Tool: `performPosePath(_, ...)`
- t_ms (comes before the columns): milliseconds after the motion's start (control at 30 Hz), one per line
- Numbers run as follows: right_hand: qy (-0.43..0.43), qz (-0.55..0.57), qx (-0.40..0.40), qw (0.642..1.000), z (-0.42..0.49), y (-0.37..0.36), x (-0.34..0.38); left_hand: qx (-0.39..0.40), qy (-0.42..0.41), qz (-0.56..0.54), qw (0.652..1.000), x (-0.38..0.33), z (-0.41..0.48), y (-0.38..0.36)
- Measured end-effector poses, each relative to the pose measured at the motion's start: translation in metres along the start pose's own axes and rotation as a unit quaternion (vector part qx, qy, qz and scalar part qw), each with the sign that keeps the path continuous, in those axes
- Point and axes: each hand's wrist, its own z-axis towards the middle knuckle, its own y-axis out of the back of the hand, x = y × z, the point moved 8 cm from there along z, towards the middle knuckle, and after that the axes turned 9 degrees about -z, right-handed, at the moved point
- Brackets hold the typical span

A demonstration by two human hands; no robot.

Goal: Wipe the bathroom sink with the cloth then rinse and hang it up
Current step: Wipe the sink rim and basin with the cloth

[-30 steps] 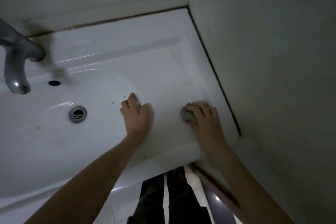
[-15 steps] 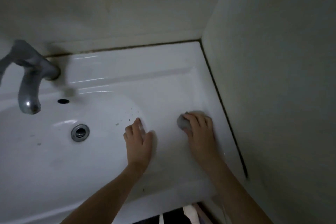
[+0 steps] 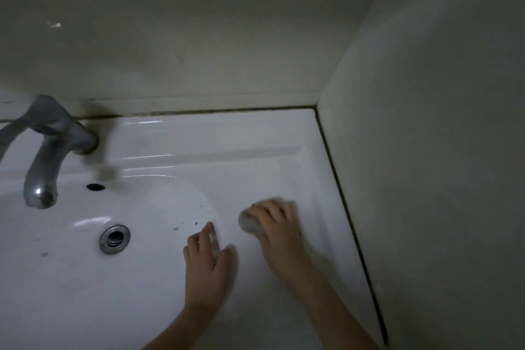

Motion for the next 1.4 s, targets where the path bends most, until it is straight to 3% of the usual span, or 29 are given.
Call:
performPosePath(67, -0.002, 0.074, 0.015, 0.997, -0.002, 0.003, -0.001, -0.003, -0.001, 0.006, 1.0, -0.003, -0.001, 0.0)
performPosePath(167, -0.061, 0.147, -0.134, 0.978, 0.041, 0.054, -0.022, -0.007, -0.001, 0.005, 1.0, -0.004, 0.0, 0.001)
performPosePath(267, -0.072, 0.04, -0.191, 0.978, 0.102, 0.091, -0.051, -0.006, 0.001, 0.002, 1.0, -0.003, -0.002, 0.0)
performPosePath(433, -0.095, -0.117, -0.146, 0.978, 0.145, 0.057, -0.057, -0.011, -0.016, 0.006, 1.0, -0.006, -0.002, 0.001)
performPosePath(500, -0.025, -0.084, -0.138, 0.987, 0.138, 0.04, -0.023, -0.01, -0.017, 0.011, 1.0, -0.007, -0.002, 0.0)
performPosePath(600, 0.082, 0.027, -0.037, 0.996, 0.109, 0.017, 0.009, -0.008, -0.013, 0.017, 1.0, -0.008, -0.003, 0.0)
performPosePath(833, -0.007, -0.073, -0.034, 0.997, 0.042, 0.025, -0.047, -0.002, -0.007, 0.006, 1.0, -0.002, -0.002, -0.002)
performPosePath(1000, -0.062, -0.046, 0.001, 0.997, -0.038, 0.018, -0.024, 0.002, -0.01, 0.009, 1.0, -0.002, -0.001, -0.003)
performPosePath(1133, -0.086, 0.031, 0.078, 0.993, -0.092, -0.006, 0.003, 0.0, 0.003, 0.006, 1.0, -0.002, -0.001, -0.003)
performPosePath(1400, 0.021, 0.066, 0.15, 0.986, -0.115, -0.027, 0.066, 0.029, 0.042, 0.006, 0.999, 0.001, -0.004, -0.002)
